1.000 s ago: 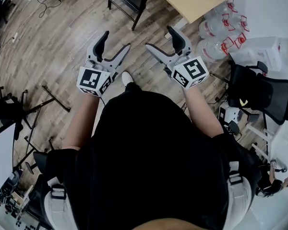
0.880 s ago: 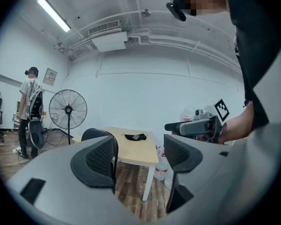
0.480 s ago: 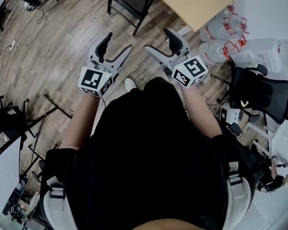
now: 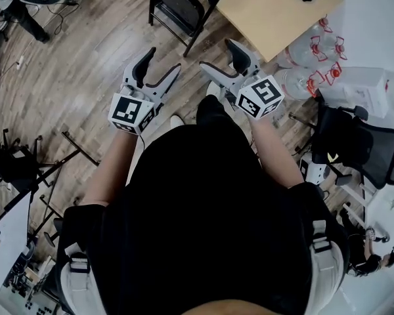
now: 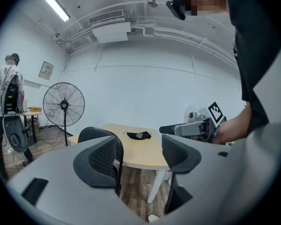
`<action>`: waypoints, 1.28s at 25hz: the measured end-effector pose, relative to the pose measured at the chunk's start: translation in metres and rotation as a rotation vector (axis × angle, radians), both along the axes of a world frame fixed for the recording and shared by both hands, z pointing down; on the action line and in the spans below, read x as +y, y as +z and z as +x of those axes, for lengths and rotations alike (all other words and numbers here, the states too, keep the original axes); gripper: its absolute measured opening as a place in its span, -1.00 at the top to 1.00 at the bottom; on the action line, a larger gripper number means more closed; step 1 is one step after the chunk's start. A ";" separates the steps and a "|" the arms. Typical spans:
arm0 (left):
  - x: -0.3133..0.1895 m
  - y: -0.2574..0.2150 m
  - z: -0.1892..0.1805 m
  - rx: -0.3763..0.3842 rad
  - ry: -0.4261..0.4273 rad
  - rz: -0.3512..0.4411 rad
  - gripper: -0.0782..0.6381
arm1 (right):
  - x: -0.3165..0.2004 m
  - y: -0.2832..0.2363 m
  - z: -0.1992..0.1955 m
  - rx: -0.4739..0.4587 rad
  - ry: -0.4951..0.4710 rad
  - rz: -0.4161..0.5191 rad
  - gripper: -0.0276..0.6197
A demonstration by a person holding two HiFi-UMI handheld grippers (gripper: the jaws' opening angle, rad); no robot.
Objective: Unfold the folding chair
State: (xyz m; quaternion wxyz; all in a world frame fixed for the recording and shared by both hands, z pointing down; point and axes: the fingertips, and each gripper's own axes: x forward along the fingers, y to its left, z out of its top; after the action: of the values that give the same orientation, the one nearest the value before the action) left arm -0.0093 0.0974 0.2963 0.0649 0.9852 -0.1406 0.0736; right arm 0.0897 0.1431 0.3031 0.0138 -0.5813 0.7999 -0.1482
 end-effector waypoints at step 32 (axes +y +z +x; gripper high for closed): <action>-0.188 0.005 0.169 -0.024 -0.136 -0.002 -0.02 | -0.210 0.041 0.189 0.061 -0.074 -0.181 -0.33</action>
State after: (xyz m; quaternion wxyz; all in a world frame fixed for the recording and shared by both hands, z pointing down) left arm 0.1602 -0.0906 0.3016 0.0691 0.9724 -0.2079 0.0808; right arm 0.2782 -0.0672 0.3445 -0.0687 -0.5545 0.8042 -0.2025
